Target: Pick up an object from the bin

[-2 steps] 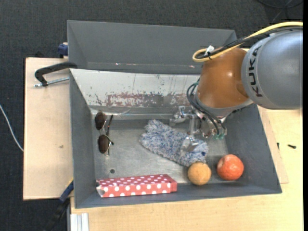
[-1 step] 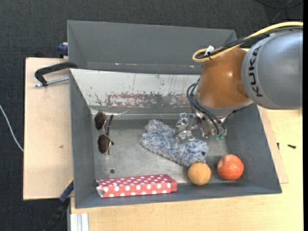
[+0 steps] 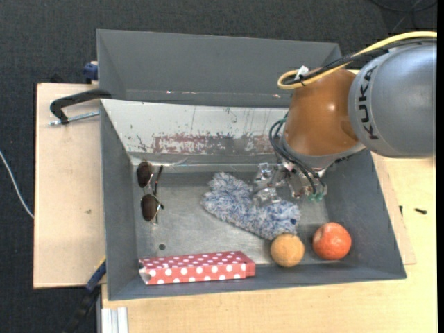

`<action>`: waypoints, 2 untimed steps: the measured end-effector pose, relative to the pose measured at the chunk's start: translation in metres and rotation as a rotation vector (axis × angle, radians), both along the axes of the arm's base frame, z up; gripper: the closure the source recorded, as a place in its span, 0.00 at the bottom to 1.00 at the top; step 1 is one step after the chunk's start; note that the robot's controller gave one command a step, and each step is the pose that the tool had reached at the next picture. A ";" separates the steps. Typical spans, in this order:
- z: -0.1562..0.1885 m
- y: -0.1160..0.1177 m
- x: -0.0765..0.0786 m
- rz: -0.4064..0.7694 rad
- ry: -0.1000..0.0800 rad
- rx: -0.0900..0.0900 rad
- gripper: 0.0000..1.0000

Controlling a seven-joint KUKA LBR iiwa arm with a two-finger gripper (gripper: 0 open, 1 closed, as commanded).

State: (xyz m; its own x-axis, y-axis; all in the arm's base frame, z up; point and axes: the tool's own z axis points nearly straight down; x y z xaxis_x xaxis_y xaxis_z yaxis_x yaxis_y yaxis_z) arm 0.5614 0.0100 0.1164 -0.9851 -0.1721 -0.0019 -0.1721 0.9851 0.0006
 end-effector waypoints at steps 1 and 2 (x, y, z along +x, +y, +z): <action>0.044 -0.001 -0.004 0.009 0.004 0.000 1.00; 0.101 -0.003 -0.001 0.013 -0.002 0.000 1.00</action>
Offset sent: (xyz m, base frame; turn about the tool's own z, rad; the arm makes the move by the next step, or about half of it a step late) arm -0.0010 -0.0047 0.1119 -0.0134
